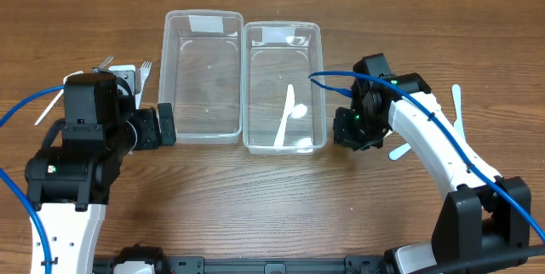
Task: Pack container
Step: 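Open the right gripper to release the knife and withdraw, then move the right gripper over the light-blue knives on the right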
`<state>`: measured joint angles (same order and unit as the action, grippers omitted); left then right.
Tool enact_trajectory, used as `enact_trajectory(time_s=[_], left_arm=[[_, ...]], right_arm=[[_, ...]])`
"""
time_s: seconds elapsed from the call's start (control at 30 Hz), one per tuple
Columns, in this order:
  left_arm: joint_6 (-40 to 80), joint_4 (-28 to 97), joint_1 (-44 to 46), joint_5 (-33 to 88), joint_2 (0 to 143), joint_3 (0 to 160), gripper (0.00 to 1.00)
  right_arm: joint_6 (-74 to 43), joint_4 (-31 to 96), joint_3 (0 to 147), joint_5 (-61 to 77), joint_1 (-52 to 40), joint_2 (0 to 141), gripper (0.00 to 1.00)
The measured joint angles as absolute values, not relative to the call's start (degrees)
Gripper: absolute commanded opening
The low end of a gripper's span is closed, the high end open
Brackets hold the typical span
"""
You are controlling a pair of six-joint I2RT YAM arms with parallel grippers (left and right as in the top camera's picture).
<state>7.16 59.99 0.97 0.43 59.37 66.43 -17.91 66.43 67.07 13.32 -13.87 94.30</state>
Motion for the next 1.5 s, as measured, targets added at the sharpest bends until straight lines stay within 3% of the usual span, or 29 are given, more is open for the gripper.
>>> enact_trajectory(time_s=[0.27, 0.67, 1.03, 1.23, 1.33, 1.5], left_arm=[[7.14, 59.99, 0.97, 0.19, 59.37, 66.43, 1.0], [7.16, 59.79, 0.97, 0.19, 59.37, 66.43, 1.0], [7.16, 59.79, 0.97, 0.16, 59.37, 66.43, 1.0], [7.14, 59.79, 0.97, 0.16, 59.37, 66.43, 1.0], [7.14, 59.79, 0.97, 0.16, 59.37, 66.43, 1.0], [7.16, 59.77, 0.97, 0.14, 59.37, 66.43, 1.0]], right_arm=[[-19.4, 75.33, 67.05, 10.41, -17.08, 94.28, 0.19], [-20.73, 68.82, 67.05, 10.11, -29.61, 94.11, 0.2], [-20.97, 57.87, 67.05, 10.04, -30.04, 94.11, 0.2], [-20.97, 58.85, 67.05, 10.04, -30.04, 94.11, 0.19], [-20.86, 61.17, 67.05, 9.78, -30.04, 94.11, 0.1], [-25.28, 63.72, 67.02, 4.62, -30.11, 92.79, 0.13]])
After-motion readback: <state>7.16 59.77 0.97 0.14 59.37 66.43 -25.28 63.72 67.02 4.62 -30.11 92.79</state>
